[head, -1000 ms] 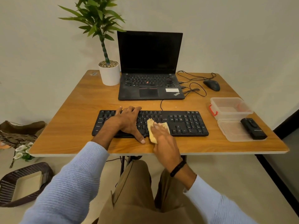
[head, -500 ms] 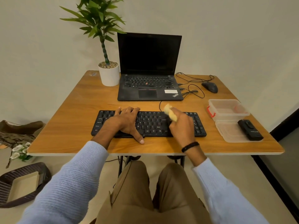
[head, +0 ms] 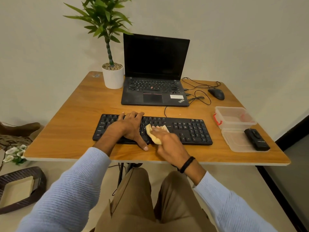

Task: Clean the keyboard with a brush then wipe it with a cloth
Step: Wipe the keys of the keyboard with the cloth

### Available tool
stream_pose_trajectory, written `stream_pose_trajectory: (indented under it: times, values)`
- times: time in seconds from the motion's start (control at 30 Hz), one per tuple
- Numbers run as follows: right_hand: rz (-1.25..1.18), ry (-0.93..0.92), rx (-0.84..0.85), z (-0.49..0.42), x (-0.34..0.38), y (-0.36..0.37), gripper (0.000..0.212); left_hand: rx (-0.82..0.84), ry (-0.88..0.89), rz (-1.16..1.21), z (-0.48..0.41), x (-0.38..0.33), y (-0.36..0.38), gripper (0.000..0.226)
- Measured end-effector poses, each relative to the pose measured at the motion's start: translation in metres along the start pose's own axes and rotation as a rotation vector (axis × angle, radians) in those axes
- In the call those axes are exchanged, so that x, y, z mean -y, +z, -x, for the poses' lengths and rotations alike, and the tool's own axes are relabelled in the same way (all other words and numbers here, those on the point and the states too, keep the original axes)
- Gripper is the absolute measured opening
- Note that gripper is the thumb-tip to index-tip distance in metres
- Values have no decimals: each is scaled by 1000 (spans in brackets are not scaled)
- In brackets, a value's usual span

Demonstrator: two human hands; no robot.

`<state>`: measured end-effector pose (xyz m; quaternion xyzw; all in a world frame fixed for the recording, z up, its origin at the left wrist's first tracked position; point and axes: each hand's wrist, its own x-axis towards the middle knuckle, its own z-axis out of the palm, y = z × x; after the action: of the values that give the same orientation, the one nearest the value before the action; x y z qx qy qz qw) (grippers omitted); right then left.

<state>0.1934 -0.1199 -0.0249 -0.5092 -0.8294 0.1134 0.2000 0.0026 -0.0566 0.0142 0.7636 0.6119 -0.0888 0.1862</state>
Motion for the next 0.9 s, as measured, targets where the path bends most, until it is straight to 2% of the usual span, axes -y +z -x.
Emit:
stream_pose_trajectory:
  times: [0.1, 0.13, 0.23, 0.27, 0.37, 0.5, 0.6, 0.63, 0.73, 0.77, 0.83, 0.87, 0.9]
  values:
    - [26, 155, -140, -7, -16, -5, 61, -11, 3, 16, 0, 2, 1, 156]
    - [40, 157, -145, -6, -15, -5, 61, -15, 3, 24, 1, 3, 2, 156]
    - [12, -45, -4, 5, 2, 3, 65, -11, -3, 28, 1, 4, 2, 156]
    - [12, -40, -11, 4, 1, 1, 64, -12, -1, 26, 1, 3, 1, 156]
    - [25, 150, -164, -1, -13, -5, 62, -11, 4, 34, 2, 0, 1, 156]
    - [-3, -83, -9, 13, 6, 4, 64, -17, 6, 28, 2, 4, 2, 157]
    - [15, 115, -192, 13, -9, 1, 64, -11, 11, 29, 1, 2, 1, 157]
    - [25, 121, -201, 16, -6, 3, 65, -15, 7, 34, 1, 3, 2, 157]
    - [35, -62, -66, 35, 14, 18, 69, -19, 9, 32, -1, 5, 3, 159]
    - [40, -52, -93, 37, 12, 19, 70, -17, 14, 25, -2, 4, 3, 159]
    - [48, 131, -232, 38, 3, 18, 70, -17, 19, 24, -3, 4, 4, 159]
    - [50, 186, -242, 37, 5, 18, 70, -23, 17, 31, -3, 5, 4, 159]
    - [47, 148, -213, 38, 11, 21, 71, -29, 16, 38, -3, 6, 5, 159]
